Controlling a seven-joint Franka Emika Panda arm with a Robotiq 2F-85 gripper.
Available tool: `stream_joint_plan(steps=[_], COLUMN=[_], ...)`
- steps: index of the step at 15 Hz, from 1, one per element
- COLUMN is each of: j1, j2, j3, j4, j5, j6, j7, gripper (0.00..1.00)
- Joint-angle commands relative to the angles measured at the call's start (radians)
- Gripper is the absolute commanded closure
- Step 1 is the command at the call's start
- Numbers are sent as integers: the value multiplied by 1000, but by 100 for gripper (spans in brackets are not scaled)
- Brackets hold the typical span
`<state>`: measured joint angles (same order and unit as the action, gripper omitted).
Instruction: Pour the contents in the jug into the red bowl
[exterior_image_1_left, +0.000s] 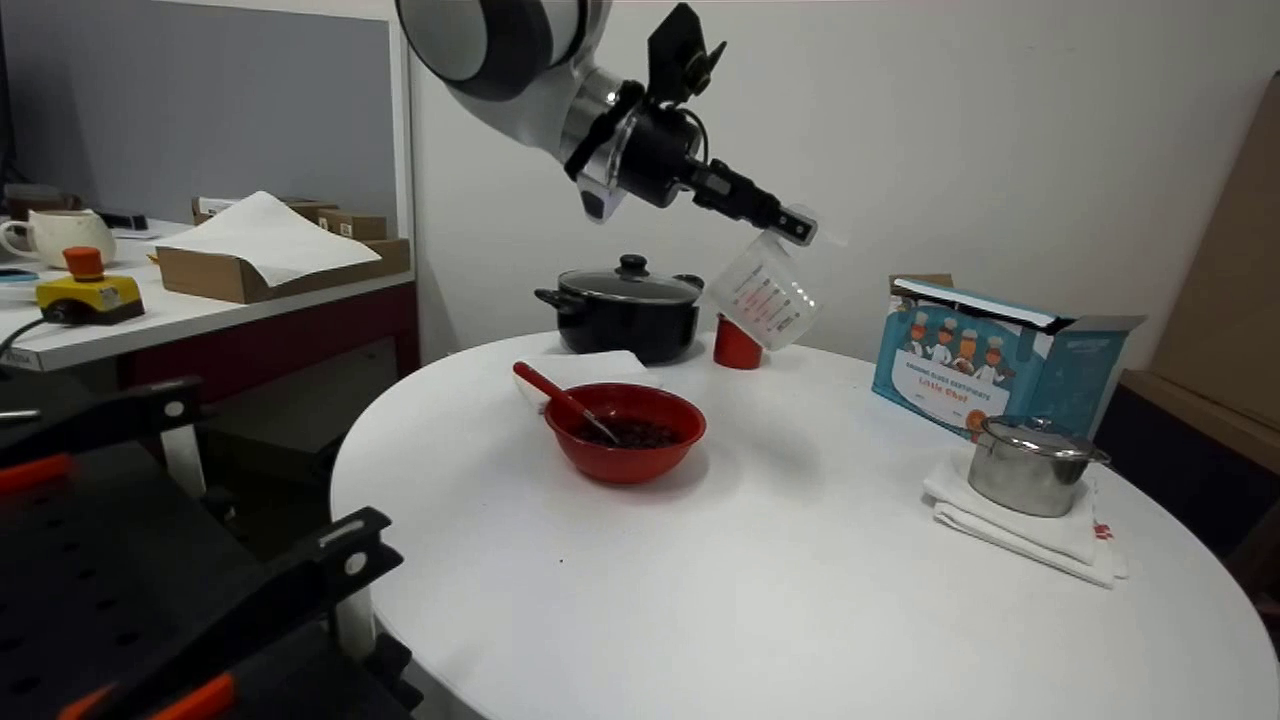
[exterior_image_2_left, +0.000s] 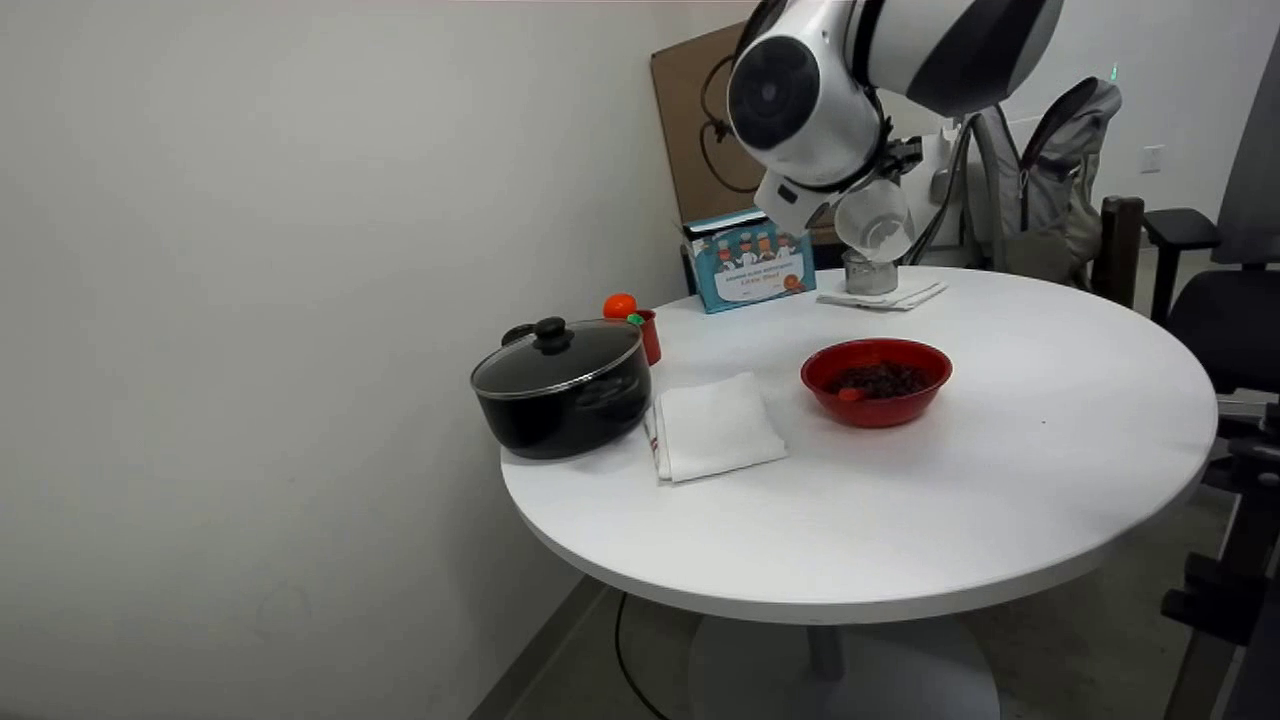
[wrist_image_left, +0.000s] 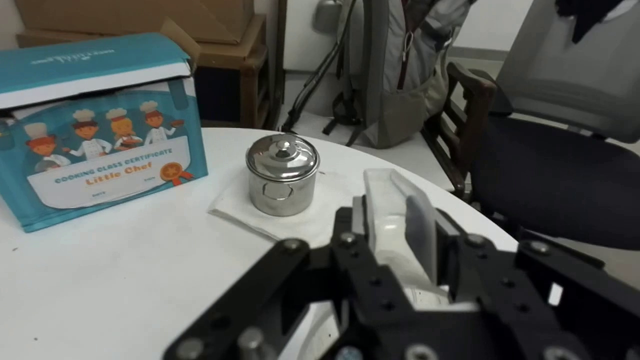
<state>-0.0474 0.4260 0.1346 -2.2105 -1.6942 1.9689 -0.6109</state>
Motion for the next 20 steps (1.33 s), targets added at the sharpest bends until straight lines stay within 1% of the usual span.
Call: stream_joint_plan(steps=[1, 4, 6, 8, 10, 13, 16, 20], j1=[-54, -108, -145, -187, -229, -283, -325, -364], j2=[3, 25, 41, 58, 75, 97, 104, 103], j3=[-47, -85, -104, -117, -121, -113, -87, -46], j4=[45, 50, 54, 61, 70, 82, 90, 110], j5=[121, 209, 312, 442, 597, 849, 1106, 1446], j6=[183, 352, 429, 480, 497, 470, 434, 426], j7=[-146, -243, -337, -454, -581, -760, -893, -1033], gripper=[87, 87, 87, 87, 87, 87, 87, 87])
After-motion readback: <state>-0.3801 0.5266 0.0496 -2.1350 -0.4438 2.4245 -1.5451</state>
